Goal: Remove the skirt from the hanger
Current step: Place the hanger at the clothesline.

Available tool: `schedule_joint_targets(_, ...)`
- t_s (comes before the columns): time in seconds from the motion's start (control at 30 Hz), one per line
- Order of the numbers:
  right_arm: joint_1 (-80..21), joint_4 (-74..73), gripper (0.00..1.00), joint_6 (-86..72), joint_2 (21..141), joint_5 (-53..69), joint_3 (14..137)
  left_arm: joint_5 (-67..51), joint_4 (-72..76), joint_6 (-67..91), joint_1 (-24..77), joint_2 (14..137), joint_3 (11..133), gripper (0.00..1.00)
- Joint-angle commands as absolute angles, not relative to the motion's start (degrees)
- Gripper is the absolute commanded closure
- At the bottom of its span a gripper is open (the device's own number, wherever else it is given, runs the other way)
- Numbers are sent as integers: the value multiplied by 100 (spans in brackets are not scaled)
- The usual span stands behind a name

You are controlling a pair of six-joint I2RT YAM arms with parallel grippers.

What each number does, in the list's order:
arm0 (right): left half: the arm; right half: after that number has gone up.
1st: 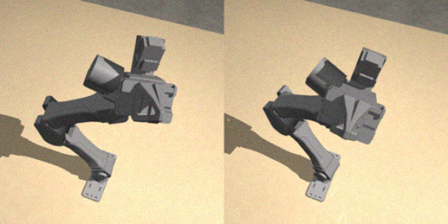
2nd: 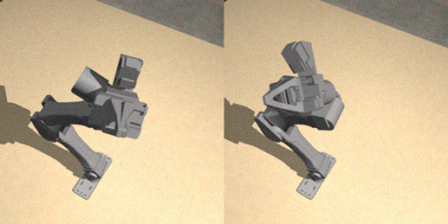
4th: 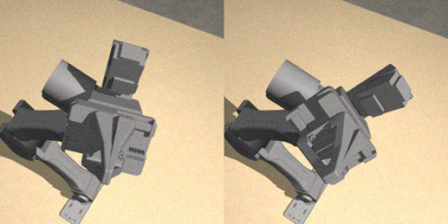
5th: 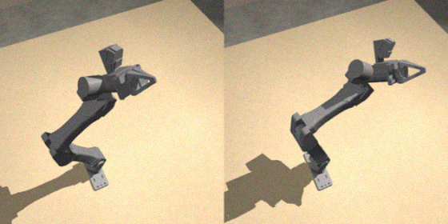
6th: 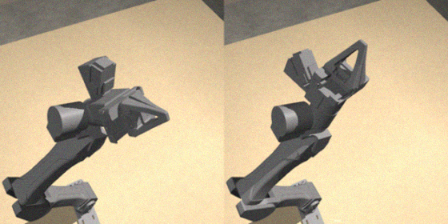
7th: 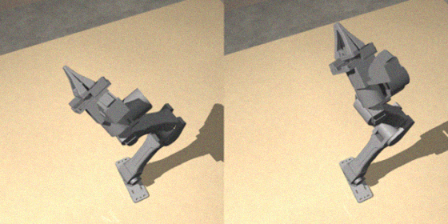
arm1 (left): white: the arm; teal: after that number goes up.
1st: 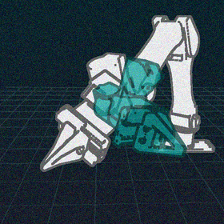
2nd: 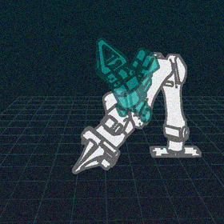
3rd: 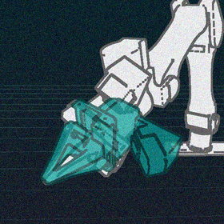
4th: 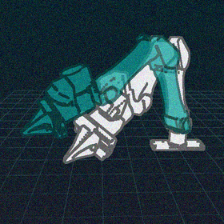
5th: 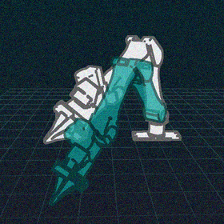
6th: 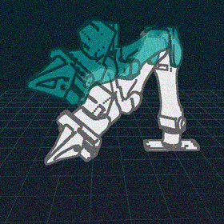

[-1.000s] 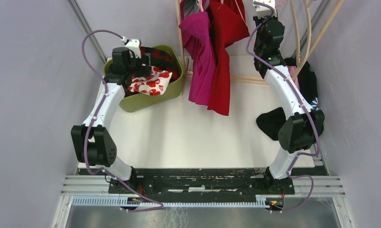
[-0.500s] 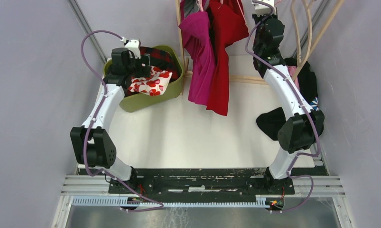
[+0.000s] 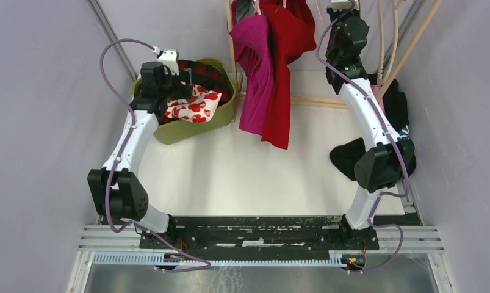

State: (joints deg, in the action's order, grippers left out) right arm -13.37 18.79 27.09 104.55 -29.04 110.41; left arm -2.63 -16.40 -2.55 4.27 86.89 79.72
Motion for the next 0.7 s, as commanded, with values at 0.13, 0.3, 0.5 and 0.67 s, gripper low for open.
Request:
schedule_joint_targets(0.13, -1298, 2012, 99, 2562, 10887, -2951, 11526, -53, -1654, -281, 455, 8401, 7954, 7)
schedule_joint_targets(0.3, -1247, 1996, 99, 2511, 11140, -2953, 11849, -56, -1672, -297, 457, 8440, 7994, 7)
schedule_joint_targets(0.5, -1141, 1957, 100, 2391, 11403, -2951, 12193, -61, -1679, -301, 460, 8502, 8002, 7)
schedule_joint_targets(0.67, -1034, 1892, 100, 2290, 11596, -2953, 12421, -62, -1687, -307, 457, 8521, 8007, 7)
